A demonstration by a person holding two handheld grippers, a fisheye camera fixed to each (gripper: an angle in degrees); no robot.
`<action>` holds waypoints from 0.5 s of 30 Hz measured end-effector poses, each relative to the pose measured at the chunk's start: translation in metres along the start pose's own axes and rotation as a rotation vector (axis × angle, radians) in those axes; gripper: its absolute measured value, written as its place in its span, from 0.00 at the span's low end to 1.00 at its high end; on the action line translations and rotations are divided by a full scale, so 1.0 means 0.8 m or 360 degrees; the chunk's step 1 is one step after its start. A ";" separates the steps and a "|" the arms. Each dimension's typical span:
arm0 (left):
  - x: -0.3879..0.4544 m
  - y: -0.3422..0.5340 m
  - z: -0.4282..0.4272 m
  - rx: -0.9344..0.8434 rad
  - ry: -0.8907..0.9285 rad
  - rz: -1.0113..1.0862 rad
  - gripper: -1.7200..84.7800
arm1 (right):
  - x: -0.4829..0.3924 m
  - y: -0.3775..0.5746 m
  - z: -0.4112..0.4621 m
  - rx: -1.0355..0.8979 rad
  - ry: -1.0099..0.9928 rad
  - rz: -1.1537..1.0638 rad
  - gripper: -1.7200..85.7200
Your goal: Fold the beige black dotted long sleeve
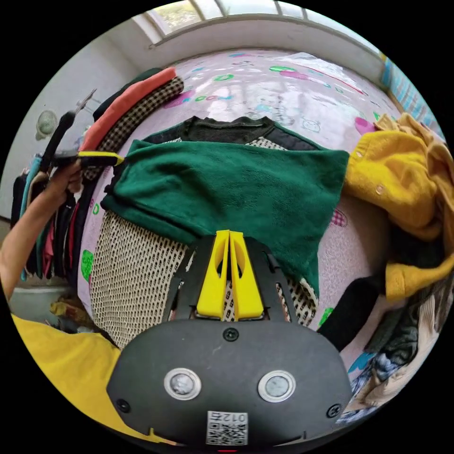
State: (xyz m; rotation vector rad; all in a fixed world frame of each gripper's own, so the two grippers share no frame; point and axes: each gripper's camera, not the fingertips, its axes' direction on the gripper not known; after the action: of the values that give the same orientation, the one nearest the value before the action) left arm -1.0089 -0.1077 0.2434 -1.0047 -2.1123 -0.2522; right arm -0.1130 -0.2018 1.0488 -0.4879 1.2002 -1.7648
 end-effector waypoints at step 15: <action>0.048 0.384 0.066 -0.0427 0.0302 0.0069 0.02 | 0.043 0.302 -0.094 -0.0326 0.0169 0.0137 0.02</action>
State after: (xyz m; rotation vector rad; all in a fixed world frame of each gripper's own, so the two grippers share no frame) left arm -0.8294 0.1448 0.1919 -1.1317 -1.9154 -0.5983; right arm -0.0730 -0.2177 0.7972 -0.4583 1.4646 -1.6200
